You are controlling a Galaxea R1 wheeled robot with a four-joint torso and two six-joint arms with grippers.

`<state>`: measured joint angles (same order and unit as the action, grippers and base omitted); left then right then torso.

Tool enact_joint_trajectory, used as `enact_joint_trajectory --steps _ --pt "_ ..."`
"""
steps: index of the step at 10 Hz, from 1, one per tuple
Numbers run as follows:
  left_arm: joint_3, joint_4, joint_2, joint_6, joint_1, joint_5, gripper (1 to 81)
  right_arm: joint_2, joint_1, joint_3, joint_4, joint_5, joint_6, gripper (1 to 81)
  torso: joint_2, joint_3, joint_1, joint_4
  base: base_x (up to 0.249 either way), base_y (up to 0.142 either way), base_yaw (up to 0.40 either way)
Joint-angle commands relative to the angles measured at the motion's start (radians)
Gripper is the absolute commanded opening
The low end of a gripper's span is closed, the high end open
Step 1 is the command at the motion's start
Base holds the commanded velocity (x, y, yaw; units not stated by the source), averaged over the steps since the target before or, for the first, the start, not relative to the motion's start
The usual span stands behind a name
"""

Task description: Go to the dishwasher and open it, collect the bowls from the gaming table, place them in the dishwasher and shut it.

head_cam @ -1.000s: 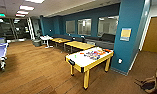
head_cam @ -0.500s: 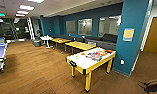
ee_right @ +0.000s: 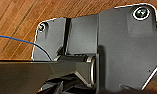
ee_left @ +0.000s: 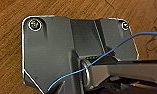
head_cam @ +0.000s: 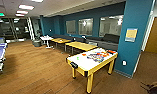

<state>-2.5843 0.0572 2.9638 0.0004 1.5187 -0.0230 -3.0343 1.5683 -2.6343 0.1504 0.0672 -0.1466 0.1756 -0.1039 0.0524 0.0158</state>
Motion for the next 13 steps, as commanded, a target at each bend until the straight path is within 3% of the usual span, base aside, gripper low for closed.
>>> enact_joint_trajectory --steps 1,9,13 --pt "0.006 0.004 -0.003 0.006 -0.051 0.051 81.1 -0.008 -0.049 0.008 0.008 -0.046 0.002 81.1 0.000 0.000 0.000 0.000 0.106 0.000 0.000" --pt "0.006 0.003 0.000 0.007 -0.051 0.049 81.1 -0.005 -0.052 0.002 0.008 -0.046 0.002 81.1 0.000 0.000 0.000 0.000 0.099 0.000 0.000" --pt "0.006 0.004 0.003 0.007 -0.051 0.049 81.1 -0.004 -0.049 0.001 0.009 -0.046 0.002 81.1 0.000 0.000 0.000 0.000 0.115 0.069 0.000"
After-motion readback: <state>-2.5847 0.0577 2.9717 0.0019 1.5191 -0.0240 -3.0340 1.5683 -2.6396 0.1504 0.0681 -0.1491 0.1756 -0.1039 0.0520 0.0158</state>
